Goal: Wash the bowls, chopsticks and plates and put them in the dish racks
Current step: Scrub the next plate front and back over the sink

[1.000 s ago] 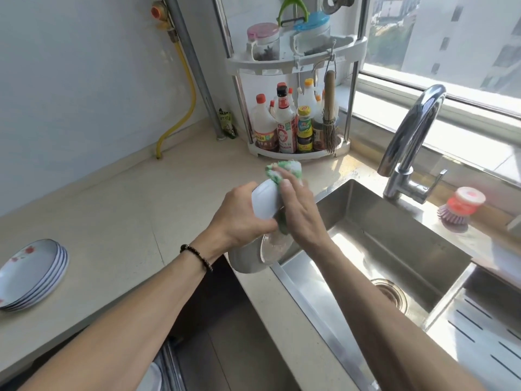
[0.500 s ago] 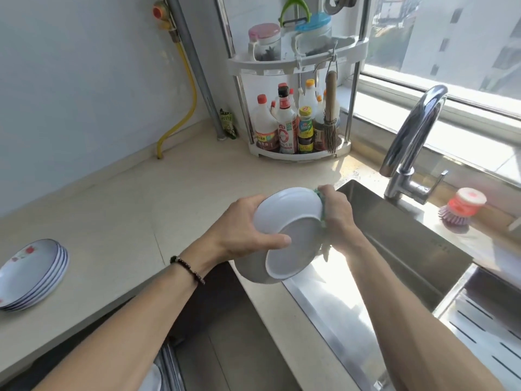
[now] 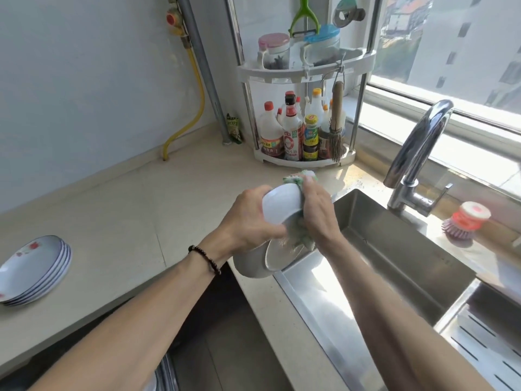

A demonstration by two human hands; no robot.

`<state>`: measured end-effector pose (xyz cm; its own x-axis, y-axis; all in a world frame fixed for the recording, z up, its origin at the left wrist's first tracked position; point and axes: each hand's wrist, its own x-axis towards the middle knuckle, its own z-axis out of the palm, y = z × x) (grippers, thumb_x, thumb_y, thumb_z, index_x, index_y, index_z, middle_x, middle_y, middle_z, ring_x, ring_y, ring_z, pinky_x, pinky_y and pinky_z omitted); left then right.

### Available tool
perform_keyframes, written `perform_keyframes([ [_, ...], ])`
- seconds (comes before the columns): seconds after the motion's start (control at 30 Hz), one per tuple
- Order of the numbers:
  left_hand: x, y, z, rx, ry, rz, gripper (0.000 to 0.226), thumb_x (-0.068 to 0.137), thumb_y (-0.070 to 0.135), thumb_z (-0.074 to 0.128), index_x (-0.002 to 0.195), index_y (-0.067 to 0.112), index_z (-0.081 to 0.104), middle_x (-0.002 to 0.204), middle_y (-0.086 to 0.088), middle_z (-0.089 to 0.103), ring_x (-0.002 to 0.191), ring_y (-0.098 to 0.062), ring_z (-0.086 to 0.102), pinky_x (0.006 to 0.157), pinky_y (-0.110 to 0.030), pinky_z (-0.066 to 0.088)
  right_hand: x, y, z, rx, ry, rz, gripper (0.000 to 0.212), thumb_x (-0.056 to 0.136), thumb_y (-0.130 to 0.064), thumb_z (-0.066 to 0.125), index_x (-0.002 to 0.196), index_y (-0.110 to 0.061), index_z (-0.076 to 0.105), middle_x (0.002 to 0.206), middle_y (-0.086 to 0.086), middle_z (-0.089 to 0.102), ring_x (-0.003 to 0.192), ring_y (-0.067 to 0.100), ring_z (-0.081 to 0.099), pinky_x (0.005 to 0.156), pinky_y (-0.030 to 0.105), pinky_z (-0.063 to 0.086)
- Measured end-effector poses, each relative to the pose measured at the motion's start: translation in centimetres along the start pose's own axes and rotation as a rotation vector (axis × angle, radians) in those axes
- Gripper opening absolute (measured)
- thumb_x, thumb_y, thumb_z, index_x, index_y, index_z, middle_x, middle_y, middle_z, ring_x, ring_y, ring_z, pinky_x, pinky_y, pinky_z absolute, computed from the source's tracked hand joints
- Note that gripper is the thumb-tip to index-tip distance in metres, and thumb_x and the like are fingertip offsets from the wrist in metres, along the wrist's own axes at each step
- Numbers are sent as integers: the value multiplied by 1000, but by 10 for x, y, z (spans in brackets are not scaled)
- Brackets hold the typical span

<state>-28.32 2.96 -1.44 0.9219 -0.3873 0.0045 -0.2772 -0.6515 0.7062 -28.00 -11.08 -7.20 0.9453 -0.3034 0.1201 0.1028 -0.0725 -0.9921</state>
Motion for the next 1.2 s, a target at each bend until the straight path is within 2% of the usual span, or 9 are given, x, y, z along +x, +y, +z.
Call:
perform_keyframes([
  [0.1,4,-2,0,6,71,-30,42,68,16,86,102,19,63,94,1,70,83,-20,67,69,-34,57,-15,-7,22,-116,-67,-138,48,100,-45,29,121,-29,68,127,-5,54,124,16,45,110,35,36],
  [0.2,1,0,-4,28,85,-6,45,67,16,86,106,17,63,94,1,69,83,-19,66,68,-34,56,-16,-8,23,-6,-53,-175,45,101,-37,29,122,-25,67,123,-7,57,116,3,48,102,18,35],
  [0.3,-2,-1,-9,51,89,-2,44,65,13,85,102,14,62,93,-2,65,82,-23,63,63,-33,52,8,-4,15,127,1,53,45,101,-40,30,110,-23,71,110,2,66,101,17,60,92,40,49],
  [0.5,0,3,-11,62,120,4,38,70,18,85,97,21,58,85,5,64,79,-18,64,58,-22,47,-10,-9,37,38,-48,-108,28,101,-40,43,117,-43,65,129,-6,54,127,18,47,109,41,39],
  [0.6,-7,4,-20,17,98,69,44,65,16,86,101,18,60,89,1,64,81,-21,64,61,-28,52,1,-19,16,213,61,204,30,97,-43,45,92,-32,73,104,2,69,106,31,62,88,46,51],
  [0.73,-17,5,-28,-138,52,135,45,58,25,80,100,24,61,91,2,69,81,-16,68,64,-21,53,4,-14,-4,263,194,462,49,96,-31,51,51,-24,67,63,-3,64,76,20,55,75,35,43],
  [0.87,-6,2,-39,-177,-132,4,51,55,25,85,102,22,65,96,-2,73,89,-21,71,80,-40,60,5,-16,-12,69,165,414,37,99,-25,43,66,-13,55,74,6,53,77,24,48,74,38,38],
  [1.03,9,14,-34,87,-212,10,46,59,13,85,99,20,65,93,-3,71,86,-23,68,75,-40,58,6,-26,-6,-67,86,205,42,96,-36,43,68,-5,50,68,7,49,73,26,48,67,38,38],
  [1.2,8,8,-18,80,0,1,48,65,14,87,103,27,61,97,0,67,88,-22,65,74,-34,54,-19,-15,18,-176,-32,-165,44,101,-45,25,123,-29,60,112,-19,48,119,20,44,103,39,35],
])
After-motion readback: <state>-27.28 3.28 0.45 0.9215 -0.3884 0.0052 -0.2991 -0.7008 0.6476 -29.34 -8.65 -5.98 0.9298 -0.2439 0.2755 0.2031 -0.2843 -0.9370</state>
